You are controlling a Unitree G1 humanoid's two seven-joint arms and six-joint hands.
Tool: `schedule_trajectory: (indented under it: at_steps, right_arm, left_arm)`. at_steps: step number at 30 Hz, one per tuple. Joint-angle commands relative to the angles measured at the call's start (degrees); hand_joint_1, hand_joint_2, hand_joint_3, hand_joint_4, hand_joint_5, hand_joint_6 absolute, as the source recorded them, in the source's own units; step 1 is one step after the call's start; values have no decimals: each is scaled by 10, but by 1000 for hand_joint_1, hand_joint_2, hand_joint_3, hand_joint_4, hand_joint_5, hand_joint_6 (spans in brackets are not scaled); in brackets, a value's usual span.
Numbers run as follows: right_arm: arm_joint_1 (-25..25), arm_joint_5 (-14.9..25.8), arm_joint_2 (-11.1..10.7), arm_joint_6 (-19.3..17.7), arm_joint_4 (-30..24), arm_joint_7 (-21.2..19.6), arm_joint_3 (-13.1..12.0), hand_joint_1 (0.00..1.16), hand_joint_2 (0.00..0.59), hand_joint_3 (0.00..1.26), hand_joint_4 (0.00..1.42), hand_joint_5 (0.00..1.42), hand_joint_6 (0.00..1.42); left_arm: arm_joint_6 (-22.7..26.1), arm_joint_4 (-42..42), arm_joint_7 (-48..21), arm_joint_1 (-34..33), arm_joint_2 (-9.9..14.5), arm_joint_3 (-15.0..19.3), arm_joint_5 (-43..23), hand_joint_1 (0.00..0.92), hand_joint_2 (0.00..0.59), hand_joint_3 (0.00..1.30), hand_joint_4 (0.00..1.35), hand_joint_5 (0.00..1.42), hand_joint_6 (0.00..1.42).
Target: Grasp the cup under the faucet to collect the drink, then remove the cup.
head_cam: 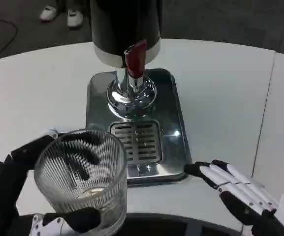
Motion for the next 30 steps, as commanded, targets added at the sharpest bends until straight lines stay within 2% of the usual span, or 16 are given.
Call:
schedule_trajectory:
  at_steps: [1, 7, 10, 25, 30]
  right_arm:
    - [-4, -3, 3, 8, -9, 8, 6, 280, 507, 102, 62, 18, 48]
    - [-7, -6, 5, 13, -9, 11, 12, 283, 504, 103, 71, 25, 59]
    - [-8, -8, 7, 14, -9, 11, 15, 282, 500, 104, 73, 26, 61]
    - [-5, -15, 17, 13, -9, 13, 24, 278, 495, 114, 84, 35, 63]
    - [-4, -19, 23, 14, -9, 15, 29, 267, 501, 115, 94, 37, 75]
  left_arm:
    - [-12, 0, 7, -4, -6, 2, 6, 739, 89, 772, 862, 964, 1042]
    - [-43, 12, 34, -14, -38, 9, 39, 739, 89, 772, 862, 964, 1042]
    - [-51, 18, 41, -19, -45, 8, 50, 738, 89, 772, 863, 964, 1042]
    - [-72, 62, 55, -37, -54, 7, 80, 730, 87, 772, 863, 964, 1042]
    - [-91, 112, 71, -57, -40, 27, 95, 730, 87, 772, 863, 964, 1042]
